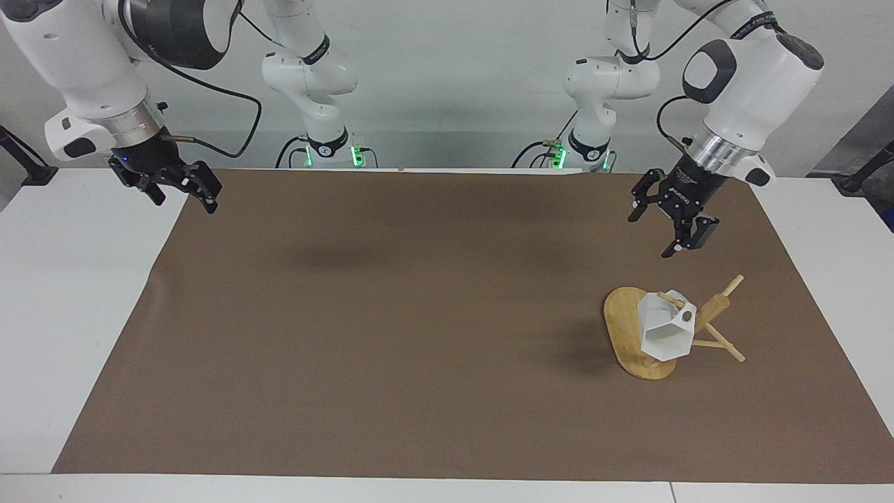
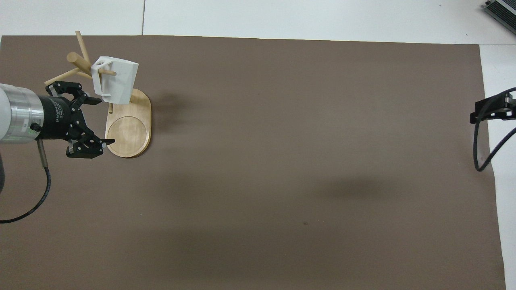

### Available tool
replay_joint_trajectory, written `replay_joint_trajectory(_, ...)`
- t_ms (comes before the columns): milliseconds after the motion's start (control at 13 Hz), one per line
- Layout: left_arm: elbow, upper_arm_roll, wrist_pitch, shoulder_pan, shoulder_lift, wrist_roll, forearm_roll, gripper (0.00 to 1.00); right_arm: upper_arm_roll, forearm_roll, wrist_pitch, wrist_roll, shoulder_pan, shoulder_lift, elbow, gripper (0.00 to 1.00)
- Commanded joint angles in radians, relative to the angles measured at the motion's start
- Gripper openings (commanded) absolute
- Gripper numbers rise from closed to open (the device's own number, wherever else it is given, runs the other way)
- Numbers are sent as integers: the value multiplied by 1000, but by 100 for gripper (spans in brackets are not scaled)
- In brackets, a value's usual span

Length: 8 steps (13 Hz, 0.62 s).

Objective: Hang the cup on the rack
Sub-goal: 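Open the left gripper and draw it back from the cup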

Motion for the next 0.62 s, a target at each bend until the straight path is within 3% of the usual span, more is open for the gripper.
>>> replay_joint_trajectory(0, -22, 7, -35, -7, -27, 191, 46, 100, -9, 16, 14, 3, 6, -31, -39, 100)
replay_joint_trajectory(538, 4, 7, -175, -8, -65, 851, 103, 100, -9, 16, 14, 5, 4, -31, -39, 100)
